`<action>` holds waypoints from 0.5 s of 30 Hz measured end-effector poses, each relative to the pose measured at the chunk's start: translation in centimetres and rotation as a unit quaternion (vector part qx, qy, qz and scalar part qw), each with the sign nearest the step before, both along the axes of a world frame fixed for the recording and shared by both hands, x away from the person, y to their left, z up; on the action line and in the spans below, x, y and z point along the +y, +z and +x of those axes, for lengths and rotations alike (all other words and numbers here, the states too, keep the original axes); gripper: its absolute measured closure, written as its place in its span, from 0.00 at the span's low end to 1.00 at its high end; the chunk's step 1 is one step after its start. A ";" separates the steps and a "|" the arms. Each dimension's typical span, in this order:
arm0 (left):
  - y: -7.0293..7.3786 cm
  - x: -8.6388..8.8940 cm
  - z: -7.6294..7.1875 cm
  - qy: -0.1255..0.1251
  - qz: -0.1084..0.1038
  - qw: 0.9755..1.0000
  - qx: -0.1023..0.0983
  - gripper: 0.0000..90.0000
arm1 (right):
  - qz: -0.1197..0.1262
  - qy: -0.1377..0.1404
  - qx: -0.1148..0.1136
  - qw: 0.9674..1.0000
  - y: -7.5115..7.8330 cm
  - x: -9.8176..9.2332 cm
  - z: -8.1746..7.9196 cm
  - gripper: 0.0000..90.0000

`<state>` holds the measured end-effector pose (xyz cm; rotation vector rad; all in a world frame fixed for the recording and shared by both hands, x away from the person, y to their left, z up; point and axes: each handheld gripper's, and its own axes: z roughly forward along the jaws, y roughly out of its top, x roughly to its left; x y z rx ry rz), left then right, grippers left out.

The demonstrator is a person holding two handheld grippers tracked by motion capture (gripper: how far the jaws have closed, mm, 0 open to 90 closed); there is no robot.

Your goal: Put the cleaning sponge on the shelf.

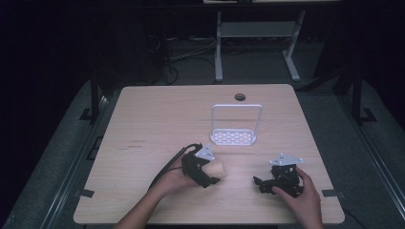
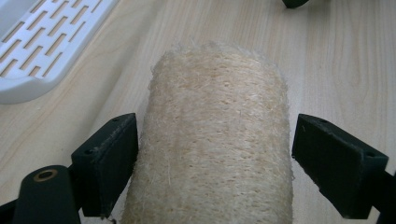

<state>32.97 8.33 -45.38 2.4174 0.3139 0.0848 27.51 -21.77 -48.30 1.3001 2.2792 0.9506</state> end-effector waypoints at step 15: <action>0.0 0.6 0.0 0.005 0.004 1.000 0.003 0.29 | 0.000 0.000 0.000 1.000 0.0 0.0 0.0 0.00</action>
